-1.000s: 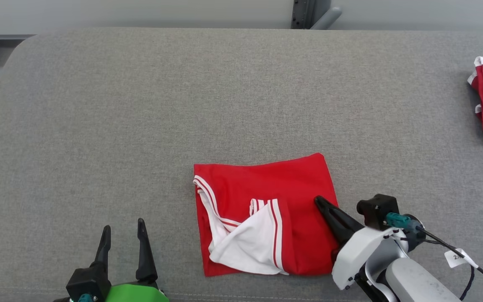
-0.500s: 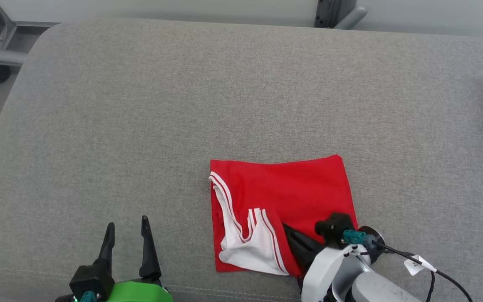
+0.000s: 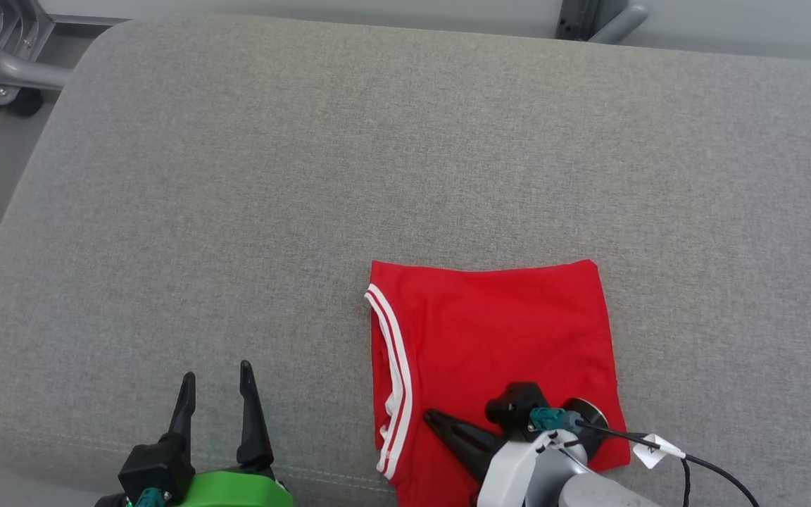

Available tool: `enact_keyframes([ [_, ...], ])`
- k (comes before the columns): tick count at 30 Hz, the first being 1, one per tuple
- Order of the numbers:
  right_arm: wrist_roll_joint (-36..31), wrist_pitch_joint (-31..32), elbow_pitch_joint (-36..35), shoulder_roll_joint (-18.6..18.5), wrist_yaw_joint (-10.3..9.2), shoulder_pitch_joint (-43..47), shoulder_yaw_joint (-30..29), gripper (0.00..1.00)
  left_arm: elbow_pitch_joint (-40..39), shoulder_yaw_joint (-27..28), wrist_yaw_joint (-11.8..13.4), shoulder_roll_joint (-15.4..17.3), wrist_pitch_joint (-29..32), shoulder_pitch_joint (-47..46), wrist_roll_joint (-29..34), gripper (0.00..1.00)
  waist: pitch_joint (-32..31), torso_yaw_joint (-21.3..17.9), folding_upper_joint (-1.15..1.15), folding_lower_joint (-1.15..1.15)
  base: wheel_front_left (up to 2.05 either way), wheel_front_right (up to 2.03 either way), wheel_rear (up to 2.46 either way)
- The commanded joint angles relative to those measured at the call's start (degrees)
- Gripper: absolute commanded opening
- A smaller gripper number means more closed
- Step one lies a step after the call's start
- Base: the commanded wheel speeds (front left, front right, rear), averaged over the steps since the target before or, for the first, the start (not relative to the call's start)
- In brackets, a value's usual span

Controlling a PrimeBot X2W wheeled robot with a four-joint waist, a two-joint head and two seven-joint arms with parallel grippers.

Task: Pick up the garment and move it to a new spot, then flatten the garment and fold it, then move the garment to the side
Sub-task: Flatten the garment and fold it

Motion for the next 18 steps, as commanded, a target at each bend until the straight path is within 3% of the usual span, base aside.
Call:
enact_keyframes([
  [1, 0.3, -0.4, 1.0, 0.0, -0.02, -1.2, 0.4, 0.00, -0.1, 0.0, 0.2, 0.1, -0.1, -1.0, -0.6, 1.00, 0.2, 0.3, 0.00, 0.00, 0.00, 0.00, 0.00],
  [8, 1.3, -2.6, 3.7, 0.5, -0.02, -3.3, 1.3, 0.00, -0.2, 0.3, 0.5, 0.1, -0.1, -0.7, -0.8, 1.00, -0.5, 0.3, 0.00, 0.00, 0.00, 0.00, 0.00],
  [15, -0.8, -6.1, 1.8, -2.4, -0.02, -1.4, -3.2, 0.00, -0.8, 2.5, 0.0, 0.1, -0.1, 1.6, 0.6, 1.00, -4.0, -2.5, 0.00, 0.00, 0.00, 0.00, 0.00],
  [16, -1.1, -6.3, 1.0, -3.0, -0.02, -0.6, -4.7, 0.04, -0.8, 2.8, -0.2, 0.1, -0.1, 2.0, 0.7, 1.00, -4.6, -3.1, 0.00, 0.00, 0.00, 0.00, 0.00],
  [17, -2.2, -6.7, -0.7, -4.4, -0.03, 0.7, -7.7, 0.27, -1.1, 4.0, -0.5, 0.1, -0.1, 2.7, 1.5, 1.00, -5.8, -4.5, 0.00, 0.00, 0.00, 0.00, 0.00],
  [18, -2.8, -6.8, -1.5, -5.2, -0.03, 1.6, -9.7, 0.35, -1.3, 4.6, -0.6, 0.1, -0.1, 3.1, 1.9, 1.00, -6.4, -5.3, 0.00, 0.00, 0.00, 0.00, 0.00],
])
